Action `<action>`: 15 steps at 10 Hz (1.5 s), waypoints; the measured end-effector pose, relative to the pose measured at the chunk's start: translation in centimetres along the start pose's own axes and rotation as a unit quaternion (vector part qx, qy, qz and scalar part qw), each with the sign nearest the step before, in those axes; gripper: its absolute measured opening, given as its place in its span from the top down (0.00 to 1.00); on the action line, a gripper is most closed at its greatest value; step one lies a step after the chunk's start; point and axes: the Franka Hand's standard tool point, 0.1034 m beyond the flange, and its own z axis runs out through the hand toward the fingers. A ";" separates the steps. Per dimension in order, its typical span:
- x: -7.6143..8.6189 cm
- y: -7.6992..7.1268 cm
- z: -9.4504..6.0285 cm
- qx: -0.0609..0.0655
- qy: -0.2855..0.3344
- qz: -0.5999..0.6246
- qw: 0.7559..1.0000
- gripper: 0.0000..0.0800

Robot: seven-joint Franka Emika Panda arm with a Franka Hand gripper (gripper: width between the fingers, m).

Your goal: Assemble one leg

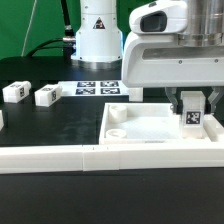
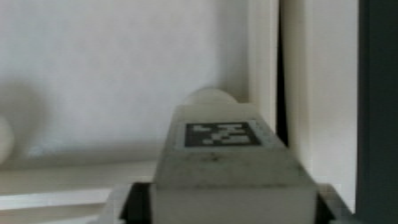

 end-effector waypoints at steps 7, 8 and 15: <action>-0.1 0.4 -0.1 -0.005 -0.001 0.241 0.971 0.64; -0.1 0.9 -0.2 -0.011 0.002 0.273 0.962 0.63; 0.0 2.4 -0.3 -0.030 0.009 0.370 0.929 0.39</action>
Offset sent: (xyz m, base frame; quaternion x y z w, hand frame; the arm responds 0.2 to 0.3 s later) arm 0.0003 -0.0009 0.0020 -0.0003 0.0051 0.2617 0.9651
